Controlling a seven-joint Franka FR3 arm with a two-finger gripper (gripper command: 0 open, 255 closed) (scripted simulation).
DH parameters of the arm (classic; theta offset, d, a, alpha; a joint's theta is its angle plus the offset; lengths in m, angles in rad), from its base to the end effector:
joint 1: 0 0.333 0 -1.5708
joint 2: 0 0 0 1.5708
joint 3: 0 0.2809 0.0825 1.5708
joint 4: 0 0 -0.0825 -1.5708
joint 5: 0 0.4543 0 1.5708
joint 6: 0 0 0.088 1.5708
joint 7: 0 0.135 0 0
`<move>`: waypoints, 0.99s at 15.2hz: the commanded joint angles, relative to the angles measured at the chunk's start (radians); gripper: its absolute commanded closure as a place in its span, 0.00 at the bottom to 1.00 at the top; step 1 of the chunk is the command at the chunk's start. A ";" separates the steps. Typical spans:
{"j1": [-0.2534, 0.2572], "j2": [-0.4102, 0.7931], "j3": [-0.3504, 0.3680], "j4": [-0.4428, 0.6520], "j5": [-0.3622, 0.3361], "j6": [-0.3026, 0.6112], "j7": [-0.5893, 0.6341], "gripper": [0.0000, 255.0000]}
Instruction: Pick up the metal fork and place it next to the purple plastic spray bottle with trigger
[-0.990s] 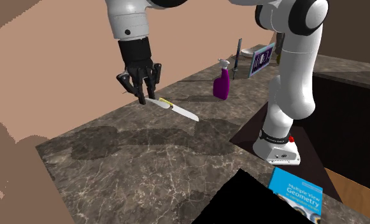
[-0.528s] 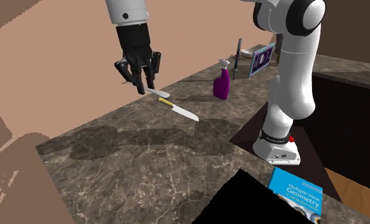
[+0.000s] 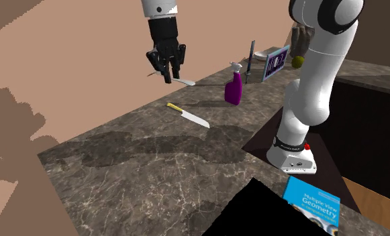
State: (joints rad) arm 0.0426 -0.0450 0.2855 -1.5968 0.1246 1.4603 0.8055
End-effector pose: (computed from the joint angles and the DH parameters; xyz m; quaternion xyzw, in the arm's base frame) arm 0.5596 0.2123 0.5657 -0.9699 0.2324 0.0693 0.0221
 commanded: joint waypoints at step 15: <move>-0.162 -0.232 -0.241 -0.246 -0.045 -0.024 -0.408 1.00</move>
State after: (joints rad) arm -0.1099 -0.2683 0.0610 -1.8313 0.0864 1.4354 0.4249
